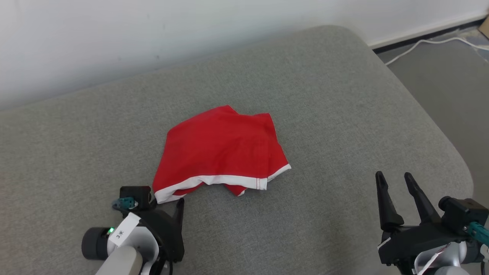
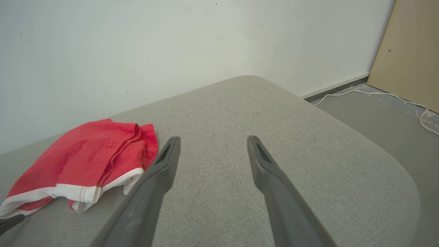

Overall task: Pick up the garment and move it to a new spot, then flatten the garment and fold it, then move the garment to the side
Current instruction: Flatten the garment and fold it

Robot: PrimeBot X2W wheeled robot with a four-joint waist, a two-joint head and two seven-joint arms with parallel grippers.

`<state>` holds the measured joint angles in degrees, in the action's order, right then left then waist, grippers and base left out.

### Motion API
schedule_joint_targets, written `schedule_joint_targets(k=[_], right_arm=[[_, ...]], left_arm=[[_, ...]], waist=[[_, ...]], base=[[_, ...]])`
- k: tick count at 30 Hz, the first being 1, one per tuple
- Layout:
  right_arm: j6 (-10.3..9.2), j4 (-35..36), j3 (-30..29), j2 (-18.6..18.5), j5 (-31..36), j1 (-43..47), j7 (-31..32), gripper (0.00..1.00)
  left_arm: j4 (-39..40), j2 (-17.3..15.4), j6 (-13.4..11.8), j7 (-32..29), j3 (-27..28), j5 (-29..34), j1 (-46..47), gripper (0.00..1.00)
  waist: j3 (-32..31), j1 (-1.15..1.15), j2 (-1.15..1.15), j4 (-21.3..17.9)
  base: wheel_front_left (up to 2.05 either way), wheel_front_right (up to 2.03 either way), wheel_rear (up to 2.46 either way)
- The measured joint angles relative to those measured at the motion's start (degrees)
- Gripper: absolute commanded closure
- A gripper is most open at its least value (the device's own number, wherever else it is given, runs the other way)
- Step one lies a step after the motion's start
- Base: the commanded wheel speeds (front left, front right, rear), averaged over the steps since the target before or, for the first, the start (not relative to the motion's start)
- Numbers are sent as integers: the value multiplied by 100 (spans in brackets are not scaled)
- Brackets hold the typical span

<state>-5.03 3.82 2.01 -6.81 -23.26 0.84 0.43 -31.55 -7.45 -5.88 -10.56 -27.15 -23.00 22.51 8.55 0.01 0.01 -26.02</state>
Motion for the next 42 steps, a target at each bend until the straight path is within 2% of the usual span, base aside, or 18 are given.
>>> schedule_joint_targets(k=[11,12,13,21,24,31,34,42], right_arm=[[-3,-89,24,98,-22,-102,-49,0],[-3,-123,36,109,-26,-146,-49,0],[-3,-146,58,114,-26,-170,-51,0],[-8,-263,69,125,-30,-166,-94,0],[-8,-345,116,143,-35,-166,-97,0],[11,-441,210,149,-40,-143,-92,0],[153,-583,377,109,-40,-136,26,0],[485,-925,1023,68,65,-312,436,0]], left_arm=[[-498,182,-7,208,14,27,402,0],[-541,190,15,224,-1,29,423,65],[-627,194,46,263,-9,14,456,100],[-879,157,250,410,-203,88,473,100],[-899,-24,445,412,-405,260,478,100],[-848,-520,599,450,-681,728,658,100],[-753,-613,693,465,-789,868,767,100],[-516,-594,698,481,-989,1062,769,100]], waist=[[229,-1,-1,-5],[216,-1,-1,3],[187,-1,-1,14],[24,-1,-1,55],[-63,-1,-1,69],[-273,-1,-1,121],[-385,-1,-1,168],[-621,-1,-1,436]], base=[[0,0,0],[0,0,0],[0,0,0],[0,0,0],[0,0,0],[0,0,0],[0,0,0],[0,0,0]])
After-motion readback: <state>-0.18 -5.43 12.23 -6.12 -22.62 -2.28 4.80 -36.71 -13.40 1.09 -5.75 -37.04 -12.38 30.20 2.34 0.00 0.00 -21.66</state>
